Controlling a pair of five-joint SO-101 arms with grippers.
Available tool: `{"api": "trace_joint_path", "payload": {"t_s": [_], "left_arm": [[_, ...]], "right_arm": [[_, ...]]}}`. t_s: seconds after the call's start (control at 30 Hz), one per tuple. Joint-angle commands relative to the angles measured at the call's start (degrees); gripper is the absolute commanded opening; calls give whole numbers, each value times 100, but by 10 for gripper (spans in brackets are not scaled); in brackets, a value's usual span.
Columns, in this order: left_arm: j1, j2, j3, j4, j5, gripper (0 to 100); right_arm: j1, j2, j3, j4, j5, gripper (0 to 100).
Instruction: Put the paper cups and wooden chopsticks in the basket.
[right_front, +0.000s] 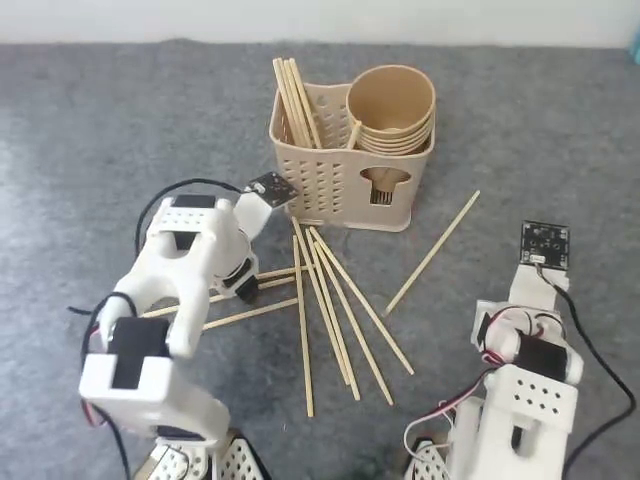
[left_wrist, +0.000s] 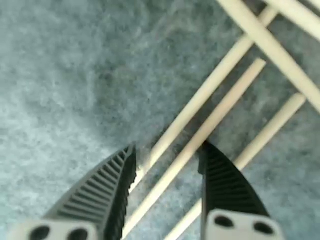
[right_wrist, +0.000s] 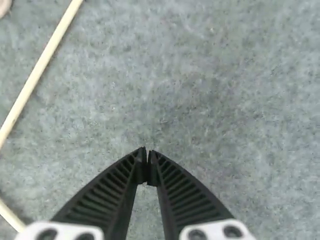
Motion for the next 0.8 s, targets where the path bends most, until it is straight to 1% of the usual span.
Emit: {"api": "trace_joint_path", "payload": {"t_s": [0.0,0.03,0.1,0.23,0.27,0.43,0.67,0.77], "left_arm": [[167,273,-66,220,-44,202],[167,281,-92,220,-35,199],[176,316,-110,220,-35,163],[185,325,-110,237,-35,14],[185,325,-110,308,-62,6],[185,281,-66,396,-70,13],[141,246,-549,1354,-70,13],[70,0,-716,1688,-70,13]], "right_arm": [[57,-110,-44,-22,-70,8],[57,-110,-44,-22,-70,8],[57,-110,-44,-22,-70,8],[66,-110,-44,-22,-70,8],[66,-110,-44,-22,-70,8],[66,-110,-44,-22,-70,8],[66,-110,-35,-22,-70,8],[66,-110,-35,-22,-70,8]]}}
